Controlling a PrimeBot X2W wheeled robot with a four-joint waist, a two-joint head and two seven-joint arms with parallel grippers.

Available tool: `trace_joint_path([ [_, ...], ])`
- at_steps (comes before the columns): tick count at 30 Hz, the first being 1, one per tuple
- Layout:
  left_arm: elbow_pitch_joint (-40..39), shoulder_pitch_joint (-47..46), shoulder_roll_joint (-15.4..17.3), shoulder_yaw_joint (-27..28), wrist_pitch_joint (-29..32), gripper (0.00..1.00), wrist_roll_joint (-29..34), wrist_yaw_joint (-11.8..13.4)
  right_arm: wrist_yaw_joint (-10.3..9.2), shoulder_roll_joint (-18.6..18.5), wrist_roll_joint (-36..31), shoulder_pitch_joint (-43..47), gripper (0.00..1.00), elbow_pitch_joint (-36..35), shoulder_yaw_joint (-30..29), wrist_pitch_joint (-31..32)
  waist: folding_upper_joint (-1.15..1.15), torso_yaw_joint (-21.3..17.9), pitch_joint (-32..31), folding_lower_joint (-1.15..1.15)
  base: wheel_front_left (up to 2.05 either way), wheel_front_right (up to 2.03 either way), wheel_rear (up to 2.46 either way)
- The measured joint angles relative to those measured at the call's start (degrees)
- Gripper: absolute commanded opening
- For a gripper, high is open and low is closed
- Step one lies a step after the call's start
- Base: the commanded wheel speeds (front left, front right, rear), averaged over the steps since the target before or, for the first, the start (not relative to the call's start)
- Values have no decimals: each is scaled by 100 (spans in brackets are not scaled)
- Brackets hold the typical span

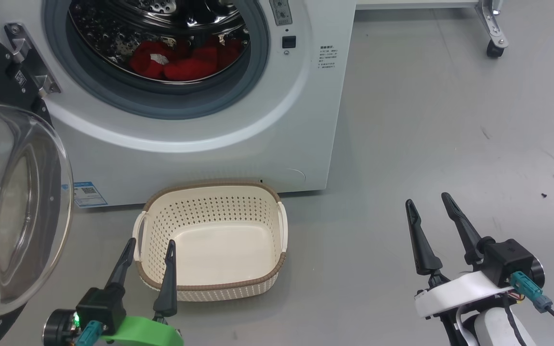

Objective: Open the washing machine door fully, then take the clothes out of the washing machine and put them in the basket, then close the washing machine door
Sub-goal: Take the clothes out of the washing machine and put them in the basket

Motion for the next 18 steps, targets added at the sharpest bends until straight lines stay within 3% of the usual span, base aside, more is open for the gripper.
trace_joint_path([
  [18,-24,0,2,-42,-2,100,1,-1,0,1,0,15,100,1,8,0,0,19,-39,0,104,-104,0],
])
